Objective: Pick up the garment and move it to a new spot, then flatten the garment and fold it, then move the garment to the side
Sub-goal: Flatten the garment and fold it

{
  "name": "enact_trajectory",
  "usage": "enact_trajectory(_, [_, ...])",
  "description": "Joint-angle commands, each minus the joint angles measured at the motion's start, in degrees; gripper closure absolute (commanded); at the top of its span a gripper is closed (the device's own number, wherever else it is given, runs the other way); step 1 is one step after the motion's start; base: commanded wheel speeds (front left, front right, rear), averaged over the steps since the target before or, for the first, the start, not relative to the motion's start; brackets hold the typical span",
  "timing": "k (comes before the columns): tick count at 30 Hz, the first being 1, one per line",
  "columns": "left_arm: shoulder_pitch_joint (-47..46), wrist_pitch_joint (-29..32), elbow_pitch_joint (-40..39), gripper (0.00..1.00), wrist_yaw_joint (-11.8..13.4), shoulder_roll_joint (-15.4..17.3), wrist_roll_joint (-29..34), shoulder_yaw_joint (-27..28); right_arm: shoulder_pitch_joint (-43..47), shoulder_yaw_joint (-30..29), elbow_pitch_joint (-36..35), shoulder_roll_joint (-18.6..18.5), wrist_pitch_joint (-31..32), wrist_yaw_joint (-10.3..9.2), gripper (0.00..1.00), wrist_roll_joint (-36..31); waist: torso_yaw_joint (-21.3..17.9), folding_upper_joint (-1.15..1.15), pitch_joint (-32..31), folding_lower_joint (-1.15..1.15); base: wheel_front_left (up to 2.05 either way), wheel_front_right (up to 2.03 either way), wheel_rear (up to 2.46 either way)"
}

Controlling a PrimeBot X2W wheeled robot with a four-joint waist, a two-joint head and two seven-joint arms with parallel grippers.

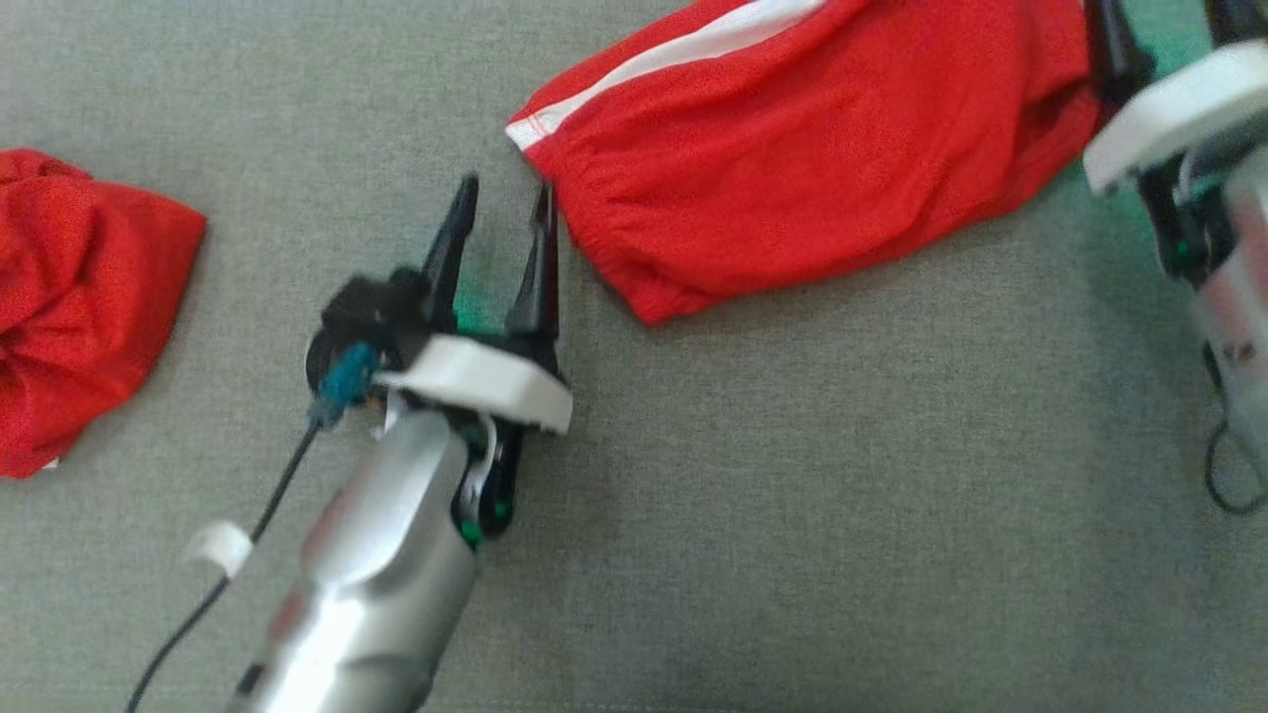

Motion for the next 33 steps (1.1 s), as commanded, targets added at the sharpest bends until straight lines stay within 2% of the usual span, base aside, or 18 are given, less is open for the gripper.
enact_trajectory(1, [1.76,-0.29,-2.08,0.0,0.35,0.97,0.63,2.43,3.21,1.92,-0.05,-1.1,-0.64,-0.05,0.0,-0.73,0.2,0.0,-0.81,0.0,0.0,0.0,0.0])
enact_trajectory(6, [5.95,-0.29,-3.3,0.0,0.43,0.97,1.87,3.56,7.48,5.44,3.52,-1.87,2.2,-0.05,0.0,-0.77,0.78,0.0,-2.13,0.0,0.0,0.0,0.0])
enact_trajectory(14, [9.16,-0.29,-4.23,0.0,0.27,0.97,3.39,6.62,10.96,7.78,4.98,-0.38,7.65,-0.05,0.0,5.02,1.57,0.0,-3.35,0.0,0.0,0.0,0.0])
enact_trajectory(15, [9.42,-0.29,-4.33,0.0,0.18,0.97,3.78,6.95,11.2,7.93,5.05,-0.41,7.99,-0.05,0.17,5.84,1.71,0.0,-3.49,0.0,0.0,0.0,0.0])
enact_trajectory(16, [9.64,-0.29,-4.48,0.0,0.13,0.97,4.26,7.26,11.46,7.9,5.09,-0.38,8.25,-0.05,0.53,6.87,1.89,0.0,-3.66,0.0,0.0,0.0,0.0])
enact_trajectory(18, [10.14,-0.29,-4.7,0.0,-0.02,0.97,4.86,7.82,11.85,7.87,5.17,-0.4,8.62,-0.05,1.0,8.65,2.22,0.0,-3.97,0.0,0.0,0.0,0.0])
enact_trajectory(20, [10.63,-0.29,-4.78,0.0,-0.14,0.97,5.22,8.3,12.25,7.86,5.26,-0.44,8.75,-0.05,1.0,10.24,2.57,0.0,-4.32,0.0,0.0,0.0,0.0])
enact_trajectory(25, [12.42,-0.29,-4.54,0.0,-0.47,0.97,6.51,9.51,12.85,6.07,6.81,-0.82,3.94,-0.05,1.0,12.69,2.89,0.0,-6.31,0.0,0.0,0.0,0.0])
enact_trajectory(33, [19.23,-0.29,-4.22,0.0,-1.34,0.97,9.16,12.58,20.47,2.62,7.12,0.87,-0.36,-0.05,1.0,18.47,1.68,0.0,-14.78,0.0,0.0,0.0,0.0])
